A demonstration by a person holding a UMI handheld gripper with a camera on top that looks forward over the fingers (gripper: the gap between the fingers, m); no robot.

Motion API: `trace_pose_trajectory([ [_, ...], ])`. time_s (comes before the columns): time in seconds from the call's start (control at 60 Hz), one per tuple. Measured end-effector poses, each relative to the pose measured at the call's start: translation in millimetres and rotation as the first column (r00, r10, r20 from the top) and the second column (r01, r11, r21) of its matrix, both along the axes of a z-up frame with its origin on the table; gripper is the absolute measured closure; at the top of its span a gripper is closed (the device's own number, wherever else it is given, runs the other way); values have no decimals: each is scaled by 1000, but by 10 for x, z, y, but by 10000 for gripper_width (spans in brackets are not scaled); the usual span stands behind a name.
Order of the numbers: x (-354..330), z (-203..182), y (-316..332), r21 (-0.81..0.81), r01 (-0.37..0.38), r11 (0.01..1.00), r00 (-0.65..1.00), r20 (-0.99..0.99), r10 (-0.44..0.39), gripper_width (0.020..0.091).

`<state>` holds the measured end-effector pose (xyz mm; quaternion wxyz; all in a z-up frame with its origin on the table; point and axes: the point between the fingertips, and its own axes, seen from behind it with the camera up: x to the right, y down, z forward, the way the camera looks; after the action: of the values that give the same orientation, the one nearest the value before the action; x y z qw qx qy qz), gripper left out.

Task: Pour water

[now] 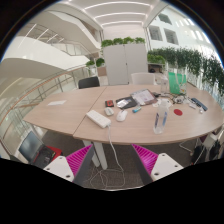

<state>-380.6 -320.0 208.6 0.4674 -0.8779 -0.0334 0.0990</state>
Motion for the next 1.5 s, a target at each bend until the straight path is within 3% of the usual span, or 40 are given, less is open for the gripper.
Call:
trace_pose_trajectory([
  [0.2,-238,9,-45,37,7,999,1000,-5,-7,283],
  [0.333,203,-34,247,191,16,982,1000,7,-18,310],
  [0.45,760,-221,348,257,94,962,994,31,-105,313],
  [0.583,1379,-628,1000,281,157,947,983,44,-176,309],
  [0.85,2151,-1256,2396,316,179,932,969,105,-222,309],
  [1.0,2342,-1395,2934,341,215,915,963,80,-256,307],
  [1.05,2328,-1396,3070,350,212,912,965,71,-252,359],
  [1.067,2312,-1414,3104,345,202,917,967,76,-241,455],
  [1.083,2245,-1453,3171,335,185,924,971,84,-225,641],
  [1.233,2294,-1412,3289,385,182,905,957,144,-253,658],
  [1.333,2236,-1447,3337,344,186,920,963,123,-241,721],
  [1.5,1802,-1315,3507,186,182,965,975,-164,-152,769],
])
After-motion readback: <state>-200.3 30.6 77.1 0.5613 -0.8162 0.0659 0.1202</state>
